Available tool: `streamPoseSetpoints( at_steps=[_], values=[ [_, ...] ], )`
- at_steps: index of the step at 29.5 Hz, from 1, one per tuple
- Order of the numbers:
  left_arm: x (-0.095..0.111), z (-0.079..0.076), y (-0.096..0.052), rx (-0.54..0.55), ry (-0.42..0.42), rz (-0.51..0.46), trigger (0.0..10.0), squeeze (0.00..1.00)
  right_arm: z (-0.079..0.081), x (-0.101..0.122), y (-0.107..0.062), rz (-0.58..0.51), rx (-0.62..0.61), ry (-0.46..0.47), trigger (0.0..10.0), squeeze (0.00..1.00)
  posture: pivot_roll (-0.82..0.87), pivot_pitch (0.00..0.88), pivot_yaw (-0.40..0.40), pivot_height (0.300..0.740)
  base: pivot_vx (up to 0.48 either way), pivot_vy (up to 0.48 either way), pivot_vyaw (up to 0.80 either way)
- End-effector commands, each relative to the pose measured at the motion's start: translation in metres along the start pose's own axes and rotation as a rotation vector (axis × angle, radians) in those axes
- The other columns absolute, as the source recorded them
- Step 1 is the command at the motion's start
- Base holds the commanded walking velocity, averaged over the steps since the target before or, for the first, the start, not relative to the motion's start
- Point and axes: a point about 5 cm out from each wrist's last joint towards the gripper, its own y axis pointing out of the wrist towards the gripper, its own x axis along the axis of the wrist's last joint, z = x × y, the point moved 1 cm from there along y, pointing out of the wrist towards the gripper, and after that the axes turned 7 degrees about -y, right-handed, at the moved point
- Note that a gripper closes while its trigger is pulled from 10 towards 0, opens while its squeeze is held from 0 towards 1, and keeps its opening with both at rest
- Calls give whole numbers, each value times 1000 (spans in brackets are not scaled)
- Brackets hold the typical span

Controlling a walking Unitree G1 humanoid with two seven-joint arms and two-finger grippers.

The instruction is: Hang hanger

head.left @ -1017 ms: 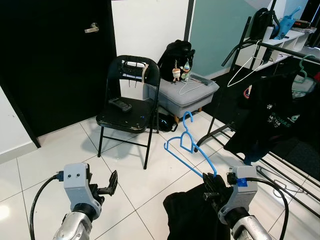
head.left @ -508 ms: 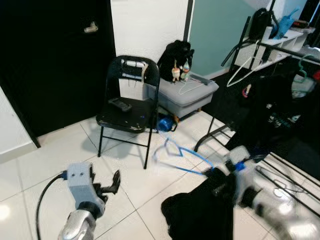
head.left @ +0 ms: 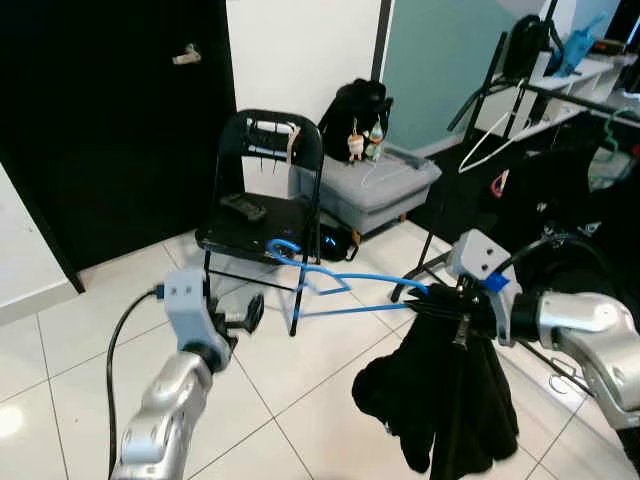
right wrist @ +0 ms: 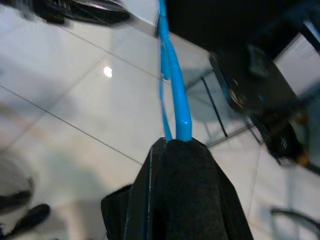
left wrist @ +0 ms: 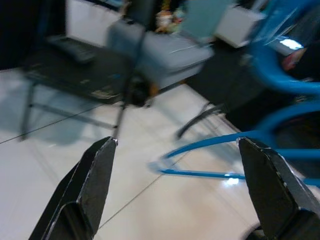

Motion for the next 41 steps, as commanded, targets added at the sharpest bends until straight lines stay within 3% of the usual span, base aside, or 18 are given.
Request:
streamPoseSetpoints(
  at_steps=[1,2,3,5,6,7,15,27,28,29,32,37,38,40,41],
  values=[
    [-8,-10,2,-52,-57,46,10000,0,-3,17,4,-70,3,-24,10000,0,-96,0,-6,740,0,0,0],
    [-9,-26,5,-134,-103,64,10000,0,-10,23,8,-101,-39,-36,10000,0,-96,0,-6,740,0,0,0],
    [-9,-26,5,-134,-103,64,10000,0,-10,23,8,-101,-39,-36,10000,0,-96,0,-6,740,0,0,0],
    [-10,-52,5,-266,-155,85,10000,0,-28,30,16,-132,-179,-51,10000,0,-97,0,-3,740,0,0,0],
    [-10,-52,5,-266,-155,85,10000,0,-28,30,16,-132,-179,-51,10000,0,-97,0,-3,740,0,0,0],
    [-9,-65,5,-317,-153,80,10000,0,-46,32,20,-125,-338,-53,10000,0,-97,0,-1,740,0,0,0],
    [-2,-70,13,-337,-92,46,10000,0,-77,45,14,-157,-552,-41,10000,0,-97,0,0,740,0,0,0],
    [13,-68,11,-415,-36,23,10000,0,-88,71,12,-268,-611,-69,10000,0,-84,0,-6,740,0,0,0],
    [20,-67,12,-430,16,-6,10000,902,-89,82,11,-333,-620,-71,10000,0,-83,0,-2,740,0,0,0],
    [26,-67,12,-449,88,-25,10000,1000,-88,95,9,-413,-604,-66,10000,0,-86,0,3,740,0,0,0],
    [31,-65,14,-456,165,-44,10000,1000,-84,110,6,-508,-575,-62,10000,0,-88,0,7,740,0,0,0],
    [31,-64,14,-462,156,-47,10000,1000,-83,115,1,-547,-566,-58,10000,0,-93,0,13,740,0,0,0],
    [29,-65,12,-491,140,-40,10000,655,-82,120,-4,-583,-562,-55,10000,0,-96,0,16,740,0,0,0],
    [29,-65,12,-491,140,-40,10000,655,-82,120,-4,-583,-562,-55,10000,0,-96,0,16,740,0,0,0],
    [24,-70,8,-550,128,-18,10000,0,-81,126,-11,-628,-548,-51,10000,0,-99,0,19,740,0,0,0]
  ],
)
